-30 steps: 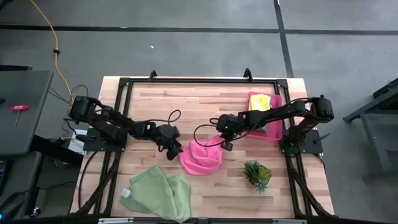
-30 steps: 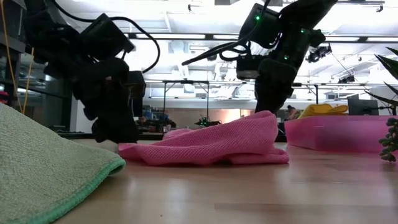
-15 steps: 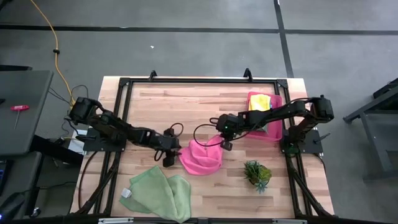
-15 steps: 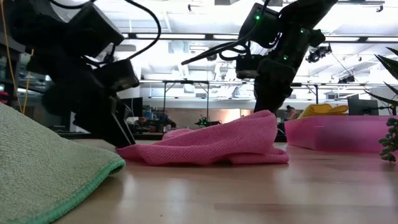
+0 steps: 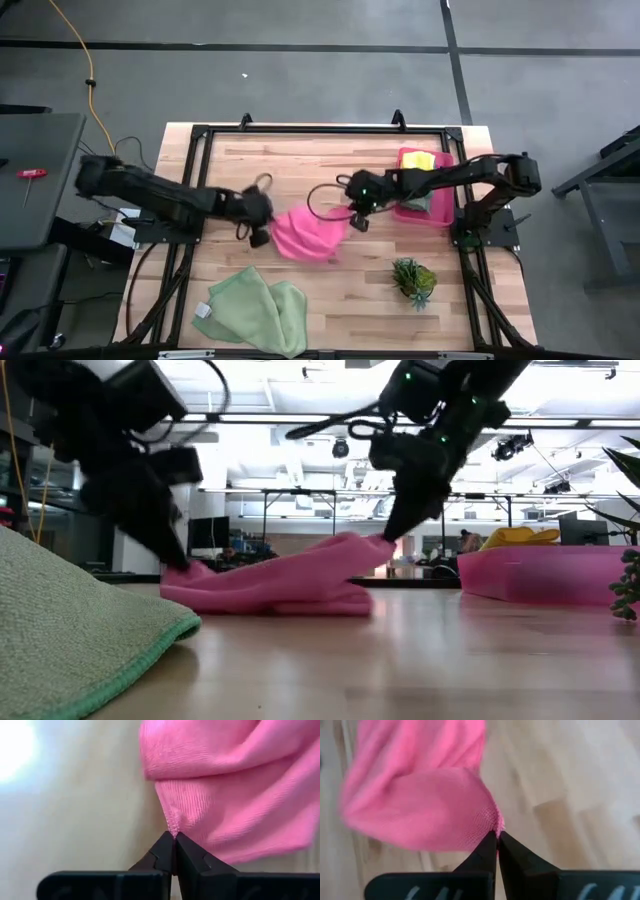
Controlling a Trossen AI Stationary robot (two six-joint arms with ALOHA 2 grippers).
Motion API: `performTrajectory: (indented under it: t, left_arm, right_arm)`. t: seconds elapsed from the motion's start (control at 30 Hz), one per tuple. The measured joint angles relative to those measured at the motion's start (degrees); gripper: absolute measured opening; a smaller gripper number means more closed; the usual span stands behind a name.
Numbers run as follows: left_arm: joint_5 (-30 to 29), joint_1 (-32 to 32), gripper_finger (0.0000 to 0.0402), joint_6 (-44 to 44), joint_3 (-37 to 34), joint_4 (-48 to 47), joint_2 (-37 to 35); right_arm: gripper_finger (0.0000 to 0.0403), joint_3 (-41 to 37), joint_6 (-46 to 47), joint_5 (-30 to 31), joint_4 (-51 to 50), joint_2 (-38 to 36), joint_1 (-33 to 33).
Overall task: Fold microfiber towels
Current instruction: Fold the pink microfiber cloth
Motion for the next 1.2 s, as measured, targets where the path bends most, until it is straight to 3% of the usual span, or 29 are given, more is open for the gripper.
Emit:
performTrajectory:
  t: [0.27, 0.53, 0.7, 0.93, 1.07, 1.2]
  left_arm:
    - [-1.88, 12.67, 0.0001, 5.17, 0.58, -14.93, -22.92]
    - [-2.96, 20.35, 0.0001, -3.90, 3.52, -23.32, -35.03]
    - [0.29, 20.70, 0.0000, -14.50, 3.52, -27.78, -36.36]
    - [10.05, 19.26, 0.0000, -21.46, 0.51, -28.56, -33.91]
    - [13.05, 16.20, 0.0005, -26.36, -2.50, -26.63, -31.30]
    - [13.28, 12.27, 0.0035, -31.74, -5.58, -21.66, -28.05]
  right_arm:
    - [0.0000, 8.86, -5.68, 2.95, -6.22, -1.39, -6.27]
    - [0.0000, 16.03, -7.77, 9.52, -17.23, -1.39, -10.11]
    - [0.0000, 16.21, -6.23, 10.52, -24.51, -1.39, -11.12]
    - [0.0000, 16.21, -5.22, 7.88, -24.70, -1.28, -10.89]
    - [0.0000, 16.19, -3.62, 5.23, -24.67, -0.65, -10.61]
    - [0.0000, 16.19, -3.63, 5.11, -24.19, 0.28, -9.73]
